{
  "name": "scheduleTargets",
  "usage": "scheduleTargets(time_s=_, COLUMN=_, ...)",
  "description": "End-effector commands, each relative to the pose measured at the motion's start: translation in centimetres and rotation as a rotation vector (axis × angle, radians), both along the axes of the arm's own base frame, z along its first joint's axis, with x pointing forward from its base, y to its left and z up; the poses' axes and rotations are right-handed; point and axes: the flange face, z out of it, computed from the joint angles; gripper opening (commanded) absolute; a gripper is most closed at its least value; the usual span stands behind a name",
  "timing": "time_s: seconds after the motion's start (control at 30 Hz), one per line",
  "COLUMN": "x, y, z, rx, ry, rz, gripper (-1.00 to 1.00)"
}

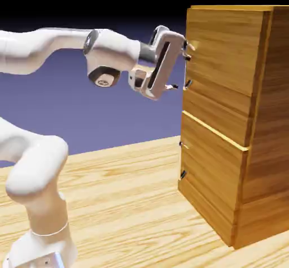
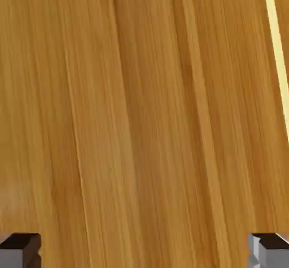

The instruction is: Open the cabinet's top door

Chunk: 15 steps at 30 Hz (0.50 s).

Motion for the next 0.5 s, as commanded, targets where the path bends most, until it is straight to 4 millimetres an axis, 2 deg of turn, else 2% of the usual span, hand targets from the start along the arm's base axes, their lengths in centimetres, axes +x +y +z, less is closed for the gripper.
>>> scheduleTargets(time_s=0.0, x=-0.1, y=0.3, z=0.1, rx=0.055, ry=-0.019, rz=-0.018, gripper=1.00)
scheduleTargets(time_s=0.23, x=-0.5, y=3.0, z=0.2, rx=0.436, ry=-0.143, rz=-0.115, gripper=1.00)
scheduleTargets(time_s=0.47, x=0.2, y=5.9, z=-1.1, rx=0.812, ry=-0.249, rz=-0.170, gripper=1.00)
